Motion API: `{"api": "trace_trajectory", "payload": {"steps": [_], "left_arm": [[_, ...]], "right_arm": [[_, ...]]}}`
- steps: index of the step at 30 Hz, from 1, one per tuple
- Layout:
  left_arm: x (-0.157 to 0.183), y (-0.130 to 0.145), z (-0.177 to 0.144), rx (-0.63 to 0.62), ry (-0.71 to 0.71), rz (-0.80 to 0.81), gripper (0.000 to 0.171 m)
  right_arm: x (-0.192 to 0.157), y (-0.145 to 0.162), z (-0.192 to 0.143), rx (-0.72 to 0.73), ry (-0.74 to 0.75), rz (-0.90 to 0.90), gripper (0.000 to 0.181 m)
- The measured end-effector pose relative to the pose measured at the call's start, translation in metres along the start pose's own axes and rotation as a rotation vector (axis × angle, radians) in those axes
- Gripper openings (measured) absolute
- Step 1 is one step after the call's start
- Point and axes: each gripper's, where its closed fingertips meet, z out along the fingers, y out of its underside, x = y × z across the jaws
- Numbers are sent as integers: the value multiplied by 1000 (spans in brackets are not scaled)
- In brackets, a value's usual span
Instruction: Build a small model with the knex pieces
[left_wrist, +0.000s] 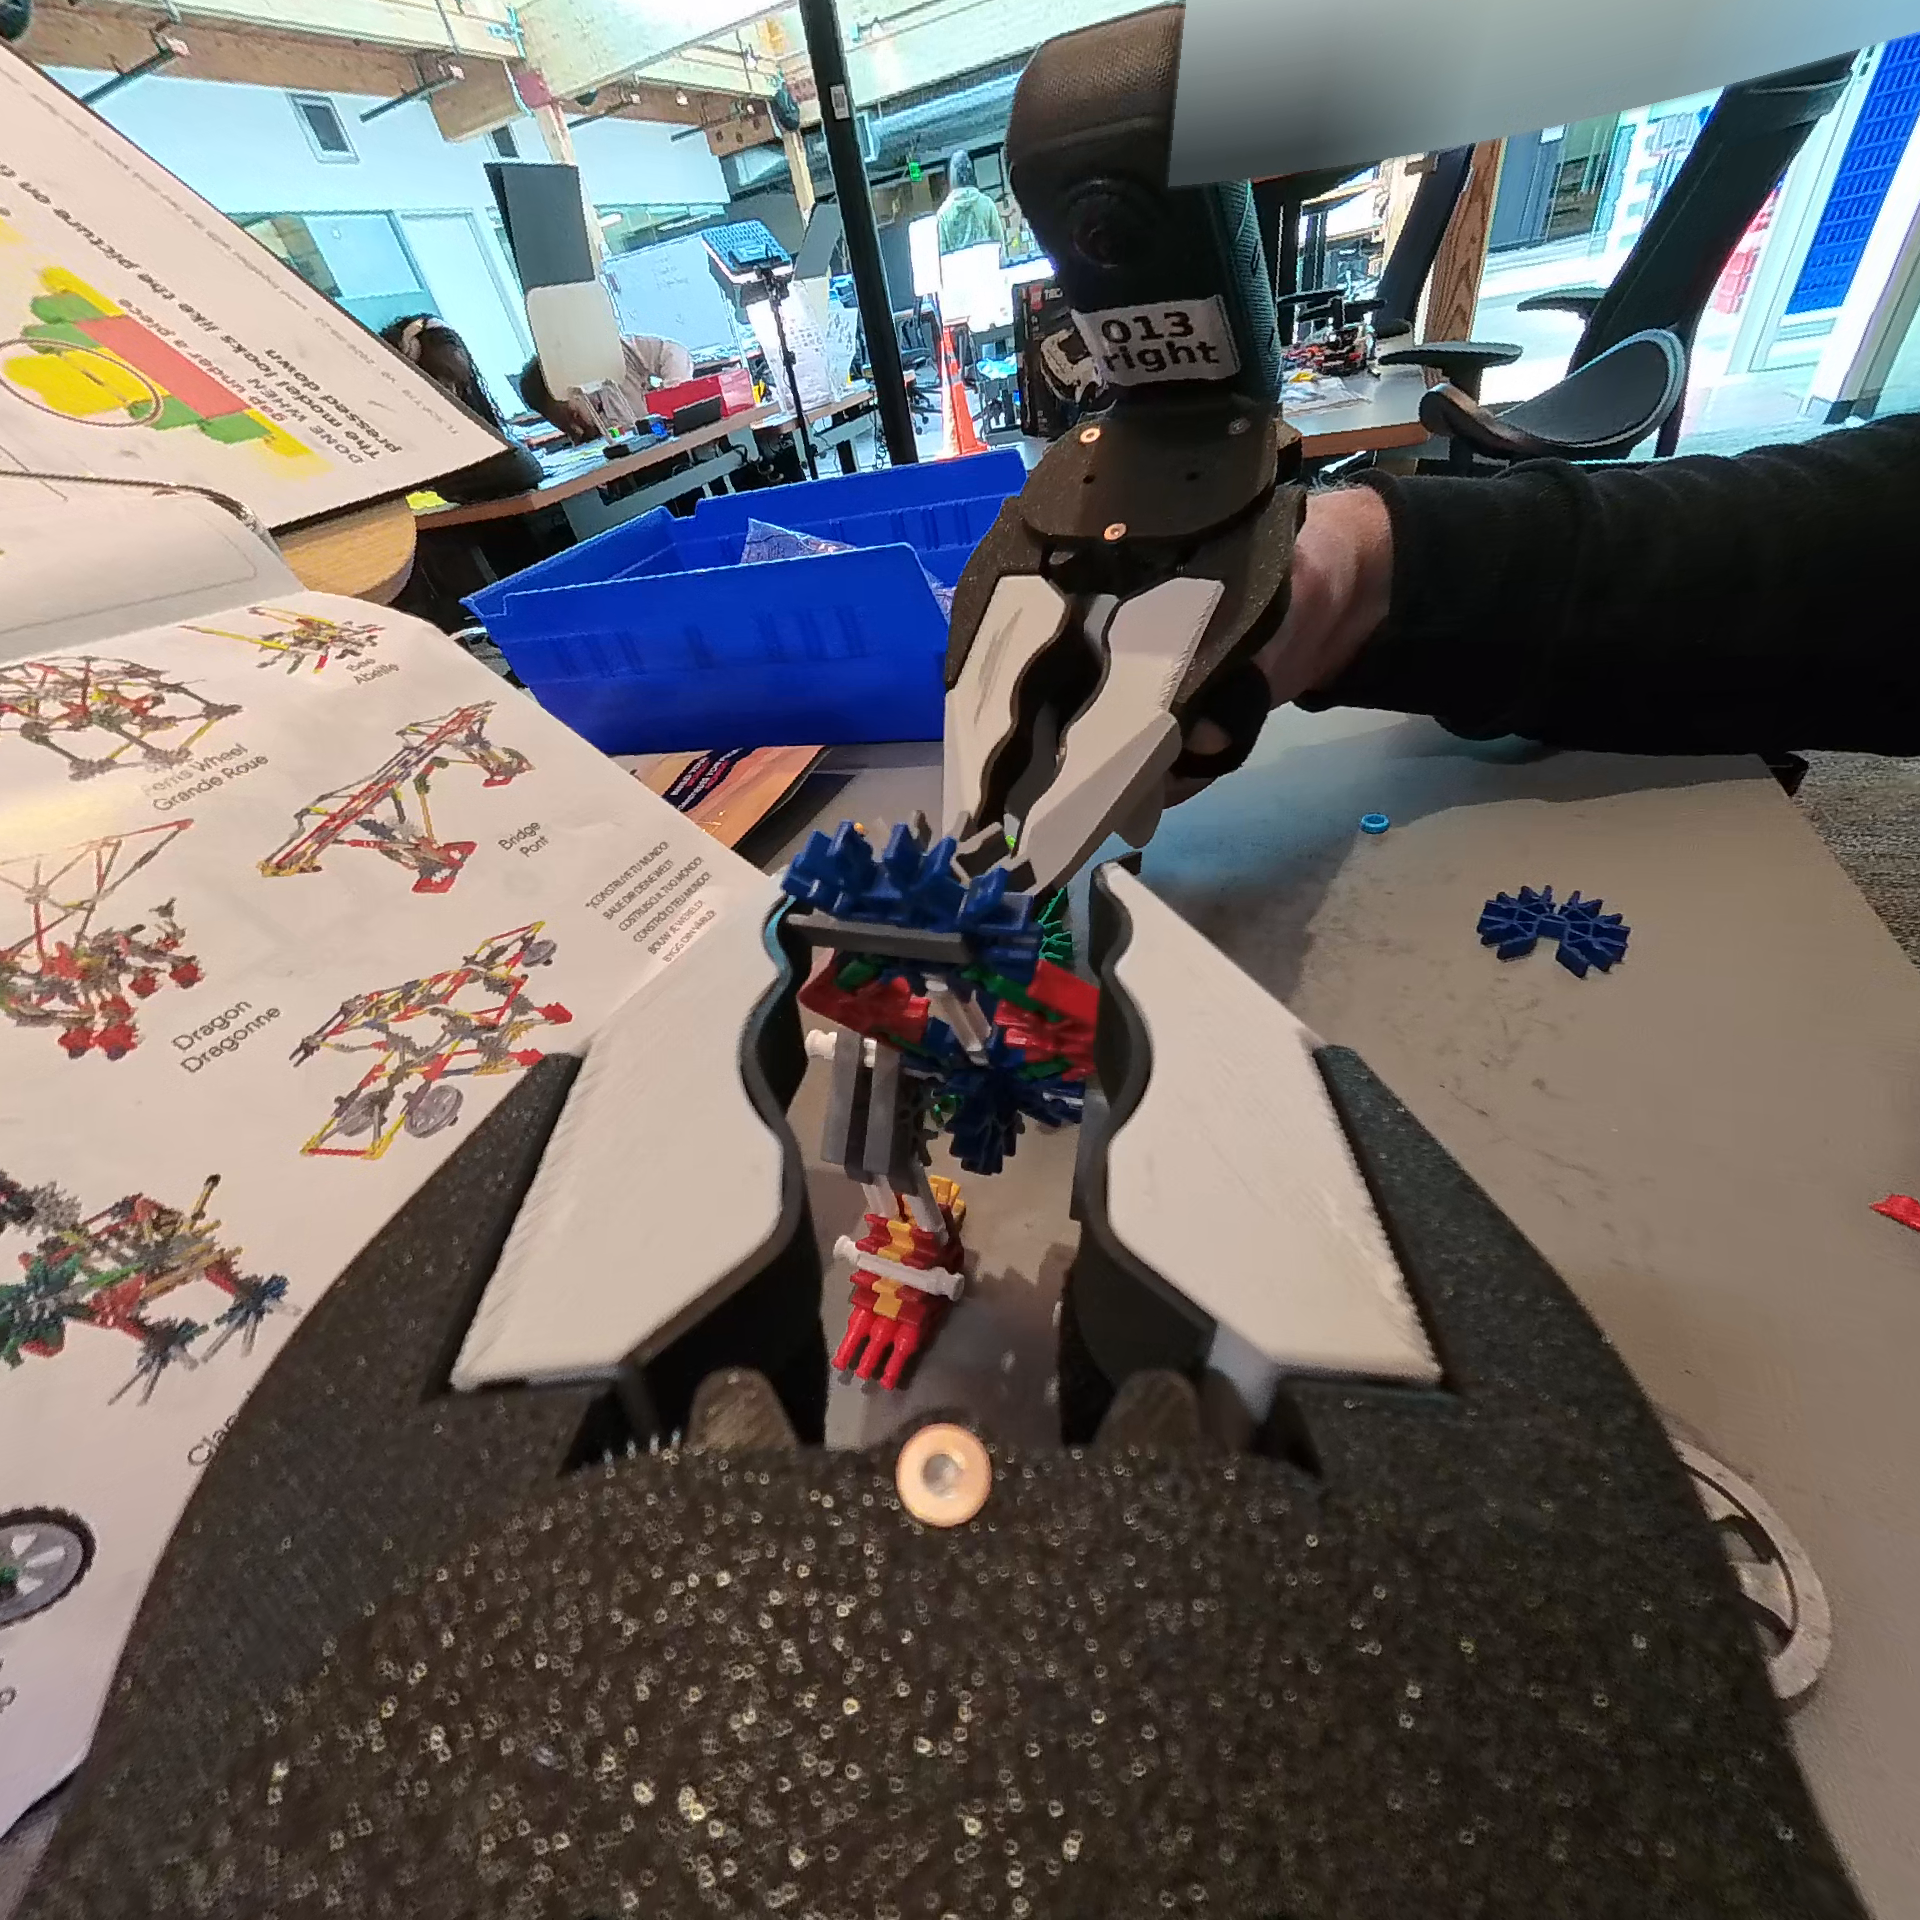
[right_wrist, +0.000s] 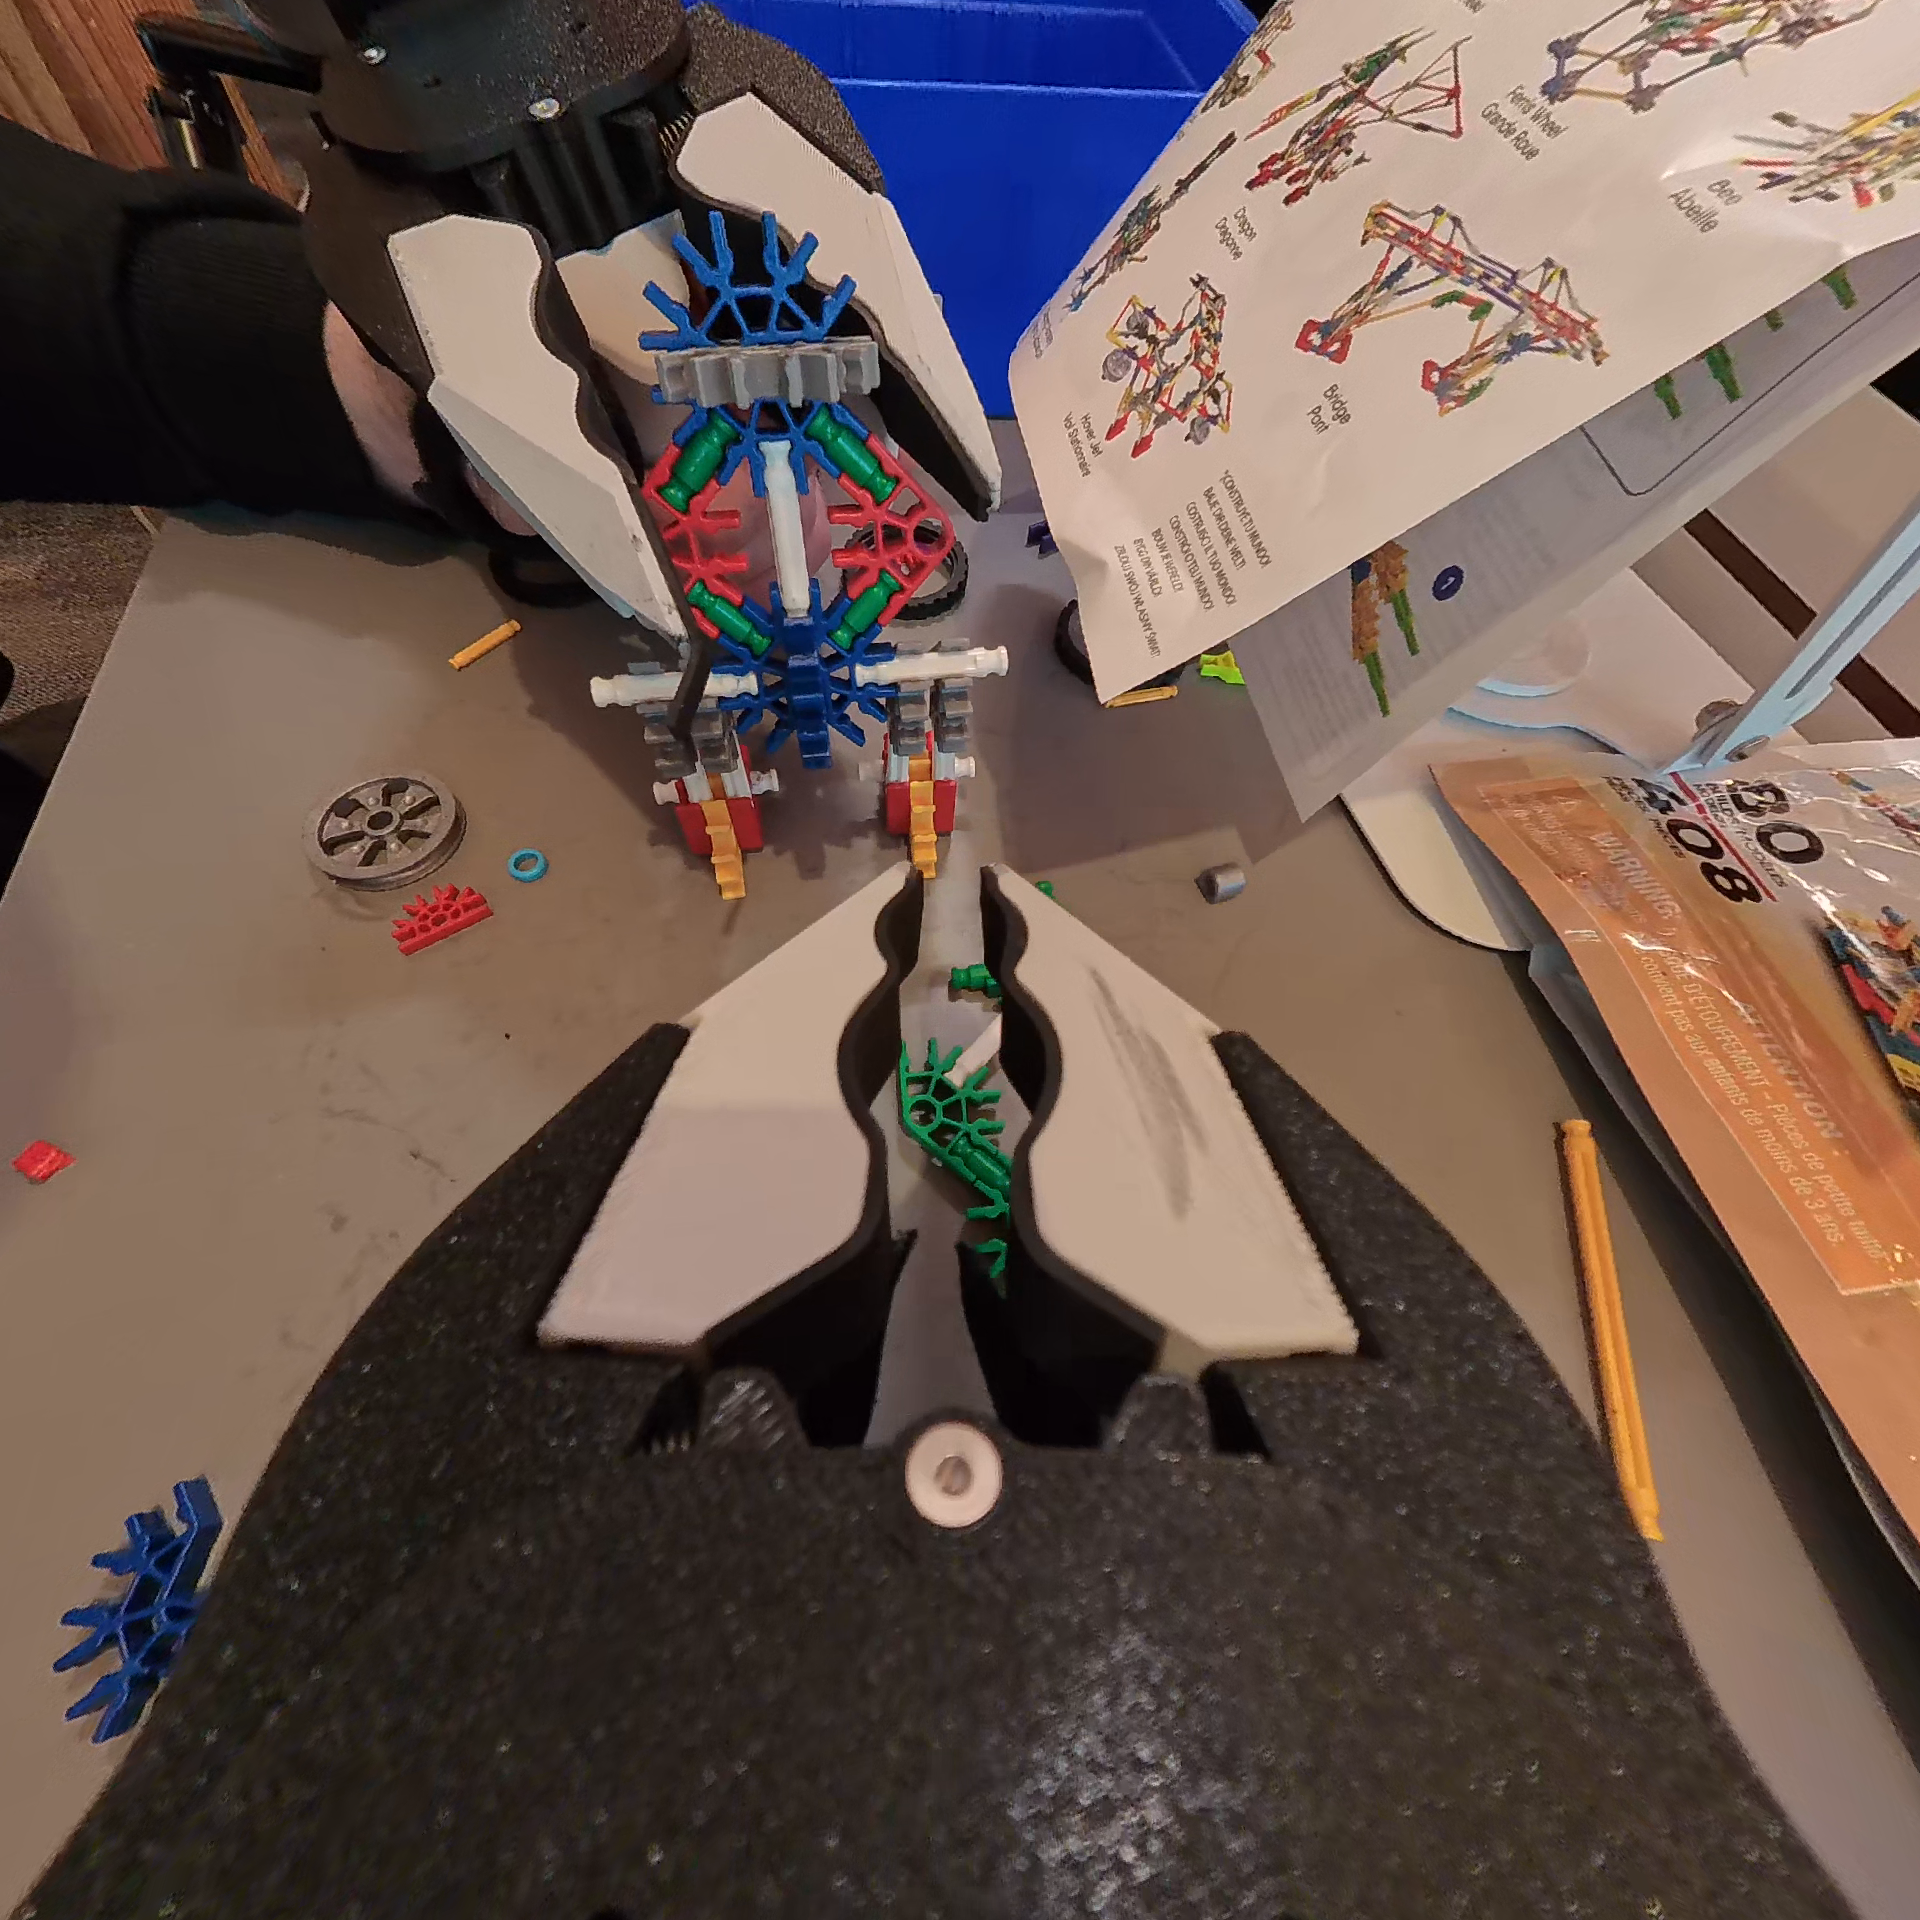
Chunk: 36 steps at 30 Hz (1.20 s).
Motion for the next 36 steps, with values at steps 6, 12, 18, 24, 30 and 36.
{"api": "trace_trajectory", "payload": {"steps": [6, 12, 18, 24, 30, 36], "left_arm": [[2, -1, -2, 14, 37, -5, 48], [16, -8, -11, 95, 218, -146, 36], [27, -10, -12, 113, 326, -213, 37], [21, -5, -12, 65, 298, -216, 60], [27, 11, -15, -86, 271, -75, 78], [19, 25, -18, -155, 216, -8, 41]], "right_arm": [[1, -2, 0, 9, 10, -1, 11], [-1, -5, 0, 13, 8, -8, 12], [-4, -11, -2, 35, 9, -16, 12], [-6, -15, -1, 53, 5, -10, 15], [-6, -14, 0, 50, 9, -13, 16], [-5, -18, -2, 63, 19, -21, 16]]}}
